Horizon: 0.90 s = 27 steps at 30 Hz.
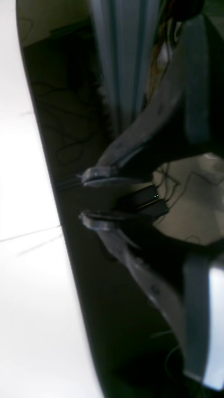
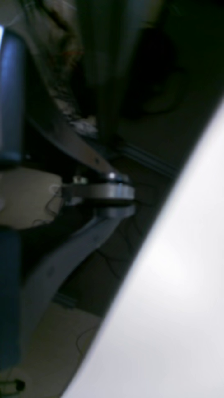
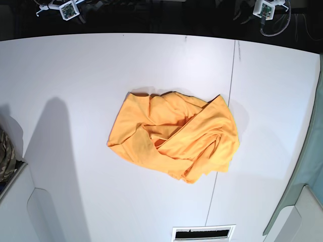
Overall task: Layout the t-shirt on the table in an organized manner, then fold the t-shirt properly
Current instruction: 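Lower both grippers onto the crumpled orange t-shirt and grasp its edges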
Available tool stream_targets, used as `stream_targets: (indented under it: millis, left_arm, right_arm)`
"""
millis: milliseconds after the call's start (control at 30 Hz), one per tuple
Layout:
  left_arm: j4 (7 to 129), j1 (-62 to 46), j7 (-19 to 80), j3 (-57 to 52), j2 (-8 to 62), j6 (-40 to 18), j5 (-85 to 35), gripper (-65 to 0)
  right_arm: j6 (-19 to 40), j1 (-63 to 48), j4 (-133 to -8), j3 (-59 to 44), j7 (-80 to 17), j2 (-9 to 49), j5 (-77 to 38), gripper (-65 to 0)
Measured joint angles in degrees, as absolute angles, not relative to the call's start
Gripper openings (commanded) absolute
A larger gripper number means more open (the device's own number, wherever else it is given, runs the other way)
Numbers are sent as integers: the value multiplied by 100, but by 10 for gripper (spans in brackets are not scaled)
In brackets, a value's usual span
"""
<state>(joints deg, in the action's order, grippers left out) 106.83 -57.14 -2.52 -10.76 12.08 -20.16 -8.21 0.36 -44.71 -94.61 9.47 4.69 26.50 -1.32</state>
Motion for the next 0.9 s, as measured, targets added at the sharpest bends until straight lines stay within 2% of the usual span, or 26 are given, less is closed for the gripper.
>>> stream_targets:
  millis: [200,400,633,667,767,900]
  left_arm:
    - [10781,-5448,-246,-1175,1695,-2005,-926,-469]
    - [10783,-4989,-27,-1168,2075,-2016,-932,-469]
    - [10783,-4305,279,-1170,2307,-2029,-1404,-468]
    - [10783,-4211,283,-1170,2305,-2023,-1400,-447]
    - [10774,-3931,416,-1144,2303,-2021,-1446,-348]
    - [10652,-3446,517,-939,2307,-2014,-1522,-345]
  right_arm:
    - [204,-3879,-9719,950,432,2641,-217,-616]
    - [395,-2976,-9706,950,78,2550,-821,-616]
    - [1024,-1855,-9701,950,-537,2078,-1199,-615]
    - [1096,-1728,-9701,950,-545,1979,-1201,-614]
    - [1247,-1347,-9697,950,-587,1629,-1046,-555]
    - [1249,-832,-9513,950,-574,1127,-858,-420]
